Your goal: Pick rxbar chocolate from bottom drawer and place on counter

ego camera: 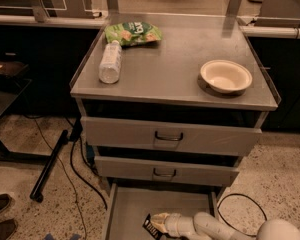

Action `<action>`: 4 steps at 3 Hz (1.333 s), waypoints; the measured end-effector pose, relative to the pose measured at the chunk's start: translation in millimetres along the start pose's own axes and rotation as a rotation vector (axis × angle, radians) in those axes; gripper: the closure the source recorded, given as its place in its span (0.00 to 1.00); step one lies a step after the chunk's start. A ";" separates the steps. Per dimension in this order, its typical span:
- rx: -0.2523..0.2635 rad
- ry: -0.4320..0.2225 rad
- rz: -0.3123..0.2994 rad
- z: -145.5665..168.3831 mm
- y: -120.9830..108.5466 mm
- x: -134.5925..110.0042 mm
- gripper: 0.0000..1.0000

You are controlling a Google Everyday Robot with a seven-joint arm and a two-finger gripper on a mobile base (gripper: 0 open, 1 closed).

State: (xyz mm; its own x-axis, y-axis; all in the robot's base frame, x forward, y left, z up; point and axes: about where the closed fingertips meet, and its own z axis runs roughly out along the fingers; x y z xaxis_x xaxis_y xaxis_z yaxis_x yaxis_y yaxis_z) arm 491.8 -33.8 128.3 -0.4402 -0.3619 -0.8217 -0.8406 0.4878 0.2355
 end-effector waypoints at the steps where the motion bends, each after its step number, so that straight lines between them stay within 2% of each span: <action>1: -0.001 -0.018 0.014 -8.8 4.9 -14.4 1.00; 2: 0.007 -0.034 0.027 -14.6 7.0 -22.0 1.00; 3: 0.074 -0.045 0.060 -44.3 2.9 -42.3 1.00; 4: 0.131 -0.025 0.078 -76.4 9.0 -64.8 1.00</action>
Offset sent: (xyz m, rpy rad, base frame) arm 0.0005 -0.0062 0.0394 0.0446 -0.0017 -0.0529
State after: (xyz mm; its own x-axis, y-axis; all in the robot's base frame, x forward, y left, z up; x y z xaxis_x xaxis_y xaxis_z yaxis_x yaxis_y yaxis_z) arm 488.7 -66.6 223.3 -0.4932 -0.3003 -0.8164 -0.7553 0.6135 0.2307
